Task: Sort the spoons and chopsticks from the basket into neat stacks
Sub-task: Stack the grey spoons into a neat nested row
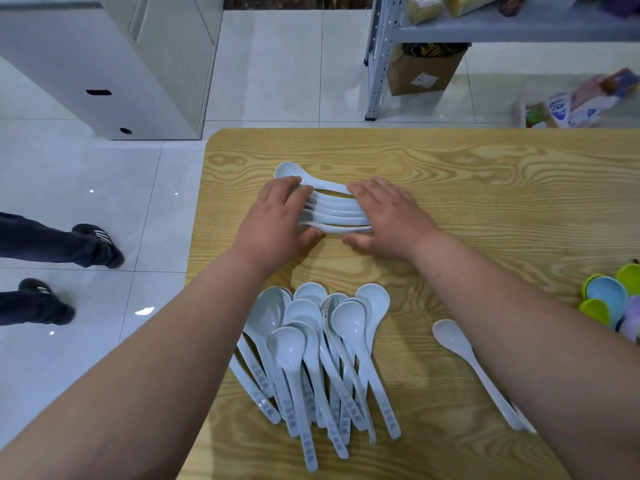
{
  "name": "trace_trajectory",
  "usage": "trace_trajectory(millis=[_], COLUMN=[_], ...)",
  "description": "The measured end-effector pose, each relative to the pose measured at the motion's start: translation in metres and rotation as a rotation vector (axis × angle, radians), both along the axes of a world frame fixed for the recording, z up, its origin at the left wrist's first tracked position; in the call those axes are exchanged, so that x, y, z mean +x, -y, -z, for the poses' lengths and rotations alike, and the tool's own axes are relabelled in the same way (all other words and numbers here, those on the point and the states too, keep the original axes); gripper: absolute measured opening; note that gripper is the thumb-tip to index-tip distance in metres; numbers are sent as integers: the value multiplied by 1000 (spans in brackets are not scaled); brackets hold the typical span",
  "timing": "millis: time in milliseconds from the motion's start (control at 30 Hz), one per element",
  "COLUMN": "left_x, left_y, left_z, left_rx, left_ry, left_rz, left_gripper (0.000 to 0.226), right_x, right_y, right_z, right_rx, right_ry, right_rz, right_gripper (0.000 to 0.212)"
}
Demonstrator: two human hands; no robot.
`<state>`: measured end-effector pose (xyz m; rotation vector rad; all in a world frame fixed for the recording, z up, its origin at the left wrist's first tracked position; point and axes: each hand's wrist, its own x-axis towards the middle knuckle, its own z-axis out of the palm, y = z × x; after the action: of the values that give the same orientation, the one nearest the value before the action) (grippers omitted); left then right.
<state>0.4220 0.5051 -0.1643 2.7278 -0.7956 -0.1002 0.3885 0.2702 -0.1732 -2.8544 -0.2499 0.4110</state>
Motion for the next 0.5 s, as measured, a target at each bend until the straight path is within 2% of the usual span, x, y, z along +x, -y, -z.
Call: trace_trajectory(millis=[200, 500], left_x=[15, 9], left_y=[2, -8], left_z=[0, 7], left_rx=[-31, 17], left_ry=[-2, 24], left_rz=[-74, 12], left_gripper=[59, 70], right_x=[1, -5], right_y=[1, -4], right_z=[0, 5], right_rx=[56, -25], right_ry=[-12, -14], right_rz=[18, 11], right_gripper=[93, 97])
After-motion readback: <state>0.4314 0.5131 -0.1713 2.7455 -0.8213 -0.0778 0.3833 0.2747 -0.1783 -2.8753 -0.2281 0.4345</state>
